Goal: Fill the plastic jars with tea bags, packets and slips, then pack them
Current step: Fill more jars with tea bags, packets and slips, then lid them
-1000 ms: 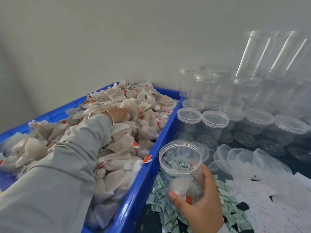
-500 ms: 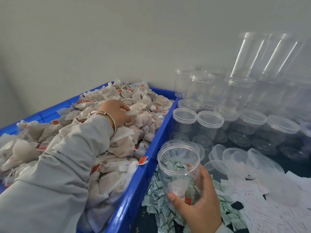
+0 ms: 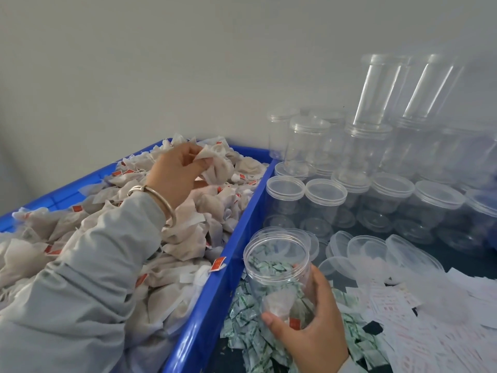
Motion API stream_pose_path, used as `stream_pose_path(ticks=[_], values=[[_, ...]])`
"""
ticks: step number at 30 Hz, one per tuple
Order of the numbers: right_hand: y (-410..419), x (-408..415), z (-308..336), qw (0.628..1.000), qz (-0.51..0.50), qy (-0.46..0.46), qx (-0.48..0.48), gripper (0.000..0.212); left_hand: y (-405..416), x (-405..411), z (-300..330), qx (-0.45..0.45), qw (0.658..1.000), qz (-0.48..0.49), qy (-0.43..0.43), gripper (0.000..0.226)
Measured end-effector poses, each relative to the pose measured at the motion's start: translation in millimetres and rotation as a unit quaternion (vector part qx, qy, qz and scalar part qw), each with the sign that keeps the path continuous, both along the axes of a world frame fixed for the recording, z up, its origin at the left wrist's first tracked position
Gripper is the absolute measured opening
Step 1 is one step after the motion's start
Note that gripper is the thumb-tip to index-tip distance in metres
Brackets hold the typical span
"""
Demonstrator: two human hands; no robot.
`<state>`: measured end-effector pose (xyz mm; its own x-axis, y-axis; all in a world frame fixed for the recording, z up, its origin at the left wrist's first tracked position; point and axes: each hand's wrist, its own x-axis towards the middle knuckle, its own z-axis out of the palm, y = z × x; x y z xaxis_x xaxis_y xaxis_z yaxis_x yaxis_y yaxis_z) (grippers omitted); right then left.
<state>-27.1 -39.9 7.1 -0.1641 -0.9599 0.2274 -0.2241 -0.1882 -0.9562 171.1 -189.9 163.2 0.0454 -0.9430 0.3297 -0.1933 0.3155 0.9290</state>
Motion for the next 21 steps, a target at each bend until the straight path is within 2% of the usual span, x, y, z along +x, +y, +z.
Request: stream_pose_path(ticks=[2, 5, 7, 9, 11, 14, 16, 18, 21], values=[[-0.5, 0.1, -0.7, 1.0, 0.005, 0.001, 0.005, 0.1, 11.4, -11.4, 5.0, 0.053, 0.985, -0.1, 0.132, 0.013], [-2.4, -0.5, -2.1, 1.0, 0.001, 0.004, -0.001, 0.098, 26.7, -27.8, 7.2, 0.104, 0.949, -0.221, 0.198, 0.009], [-3.6, -1.3, -2.5, 1.0, -0.006, -0.009, -0.004, 0.097, 35.2, -37.9, 2.6, 0.133, 0.941, -0.26, 0.17, 0.018], [-5.2, -1.9, -2.9, 1.0, -0.01, -0.019, -0.011, 0.098, 42.6, -47.9, -4.1, 0.153, 0.938, -0.287, 0.115, 0.013], [-6.8, -2.1, -4.2, 0.999, -0.019, -0.017, -0.021, 0.098, 47.3, -56.3, -11.9, 0.163, 0.937, -0.309, 0.026, 0.01], [-8.6, -3.5, -5.8, 0.999, -0.032, -0.025, -0.031, 0.096, 50.2, -62.1, -22.6, 0.117, 0.93, -0.318, -0.143, 0.017], [-9.5, -4.0, -6.8, 0.999, -0.033, -0.026, -0.027, 0.096, 50.8, -61.9, -24.8, 0.082, 0.931, -0.318, -0.157, 0.017], [-10.0, -4.8, -7.1, 0.998, -0.034, -0.039, -0.027, 0.094, 51.5, -59.1, -19.3, 0.036, 0.946, -0.295, -0.13, 0.02], [-9.3, -6.8, -7.5, 0.998, -0.034, -0.043, -0.025, 0.094, 47.7, -47.8, -2.7, -0.05, 0.977, -0.194, -0.079, 0.032]])
